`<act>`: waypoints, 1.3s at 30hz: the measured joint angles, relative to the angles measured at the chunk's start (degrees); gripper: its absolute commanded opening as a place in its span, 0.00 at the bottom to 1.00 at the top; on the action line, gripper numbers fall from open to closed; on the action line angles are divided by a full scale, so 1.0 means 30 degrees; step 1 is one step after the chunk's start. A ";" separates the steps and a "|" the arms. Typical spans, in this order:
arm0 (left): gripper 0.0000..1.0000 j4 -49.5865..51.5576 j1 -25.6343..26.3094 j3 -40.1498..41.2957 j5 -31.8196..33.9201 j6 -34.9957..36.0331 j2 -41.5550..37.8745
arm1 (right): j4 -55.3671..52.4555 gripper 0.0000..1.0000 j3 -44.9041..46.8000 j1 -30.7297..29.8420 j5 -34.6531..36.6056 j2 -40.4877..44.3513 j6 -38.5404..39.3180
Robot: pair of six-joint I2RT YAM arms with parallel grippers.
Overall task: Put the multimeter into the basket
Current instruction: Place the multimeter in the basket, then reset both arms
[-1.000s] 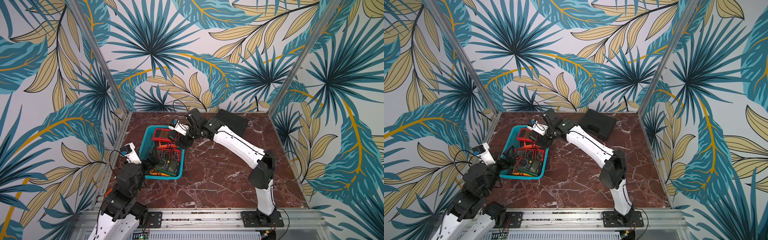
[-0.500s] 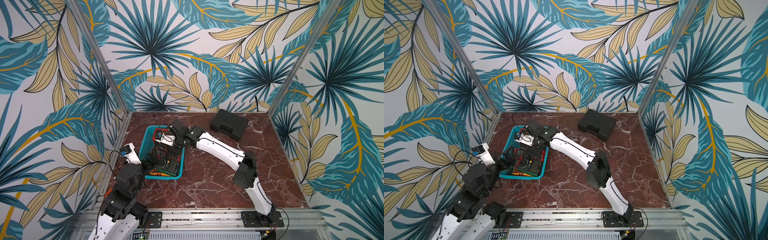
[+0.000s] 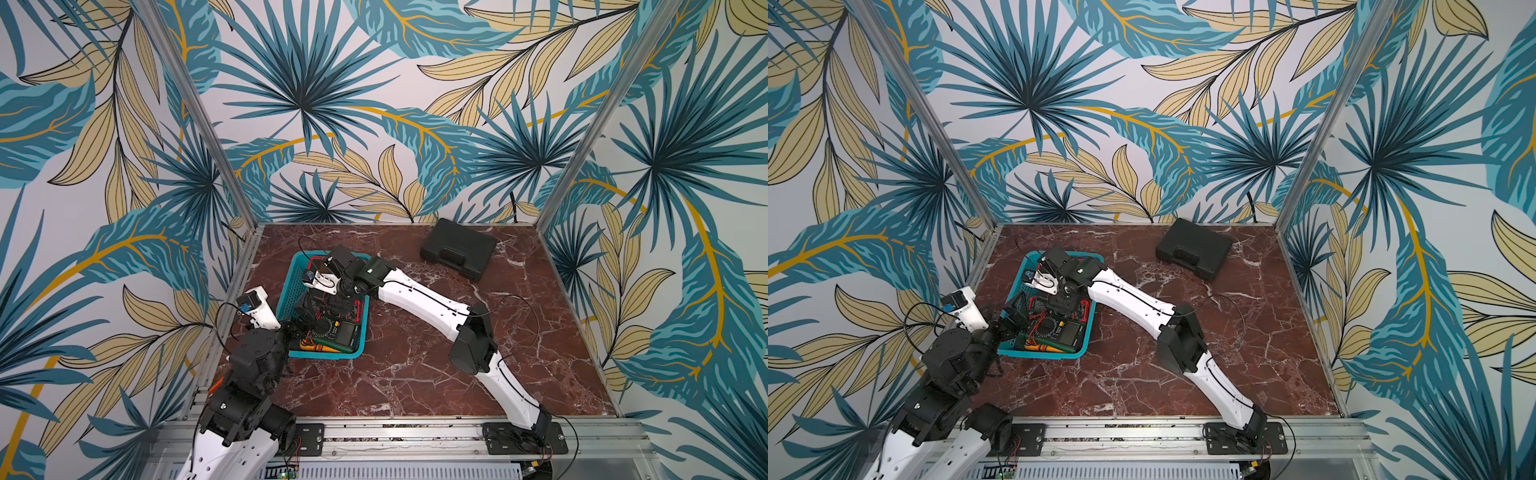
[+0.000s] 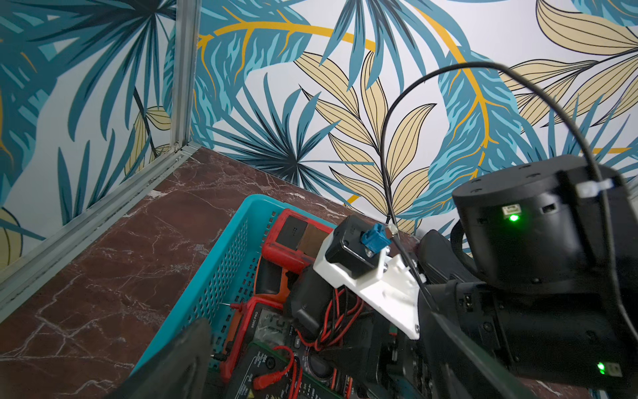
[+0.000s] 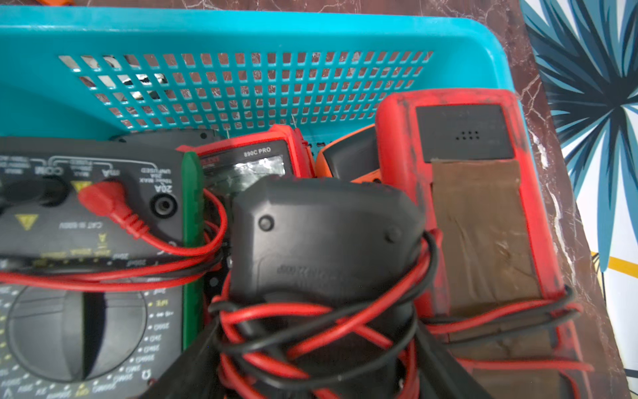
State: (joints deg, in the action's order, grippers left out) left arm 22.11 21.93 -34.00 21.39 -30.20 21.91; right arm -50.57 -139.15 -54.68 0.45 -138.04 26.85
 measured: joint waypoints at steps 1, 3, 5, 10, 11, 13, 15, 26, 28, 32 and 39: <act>1.00 0.0000 0.0000 0.0000 0.0029 0.0015 0.0000 | -0.0007 0.60 0.0000 -0.0029 -0.0066 0.0000 0.0087; 1.00 -0.0007 0.0007 0.0000 0.0066 0.0044 0.0000 | -0.0058 0.65 0.0000 -0.0087 -0.0138 0.0000 0.0226; 1.00 -0.0007 0.0000 0.0000 0.0095 0.0044 0.0015 | -0.0102 0.75 0.0000 -0.0146 -0.0233 -0.0007 0.0364; 1.00 -0.0015 0.0000 0.0000 0.0080 0.0036 0.0073 | -0.0153 0.99 -0.0036 -0.0270 -0.0452 -0.0073 0.0357; 1.00 -0.0015 0.0000 0.0000 0.0080 0.0036 0.0080 | -0.0160 0.99 -0.0051 -0.0270 -0.0430 -0.0073 0.0342; 1.00 -0.0022 0.0000 0.0000 0.0073 0.0036 0.0095 | -0.0168 0.99 -0.0051 -0.0270 -0.0386 -0.0073 0.0299; 1.00 -0.0022 0.0000 0.0000 0.0073 0.0036 0.0117 | -0.0175 1.00 -0.0051 -0.0277 -0.0364 -0.0073 0.0255; 1.00 0.0015 0.0000 -0.0007 0.0080 0.0044 0.0182 | 0.0073 0.99 0.2455 -0.0321 -0.0321 0.2208 -0.0423; 1.00 0.0015 0.0000 0.0000 0.0080 0.0044 0.0182 | 0.0503 1.00 0.3934 -0.0321 -0.0364 0.3723 -0.0612; 1.00 -0.0007 0.0000 -0.0066 0.0168 0.0160 0.0525 | 0.1858 1.00 0.6870 -0.0277 -0.0131 0.7096 -0.1151; 1.00 -0.0401 -0.0823 -0.1741 0.0401 0.1282 0.4903 | 0.4896 0.99 1.3763 0.0372 0.1370 1.2488 -0.2871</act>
State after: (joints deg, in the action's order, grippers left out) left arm 20.91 19.46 -39.22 22.59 -26.35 36.62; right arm -35.88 -97.86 -53.56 4.56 -100.57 18.24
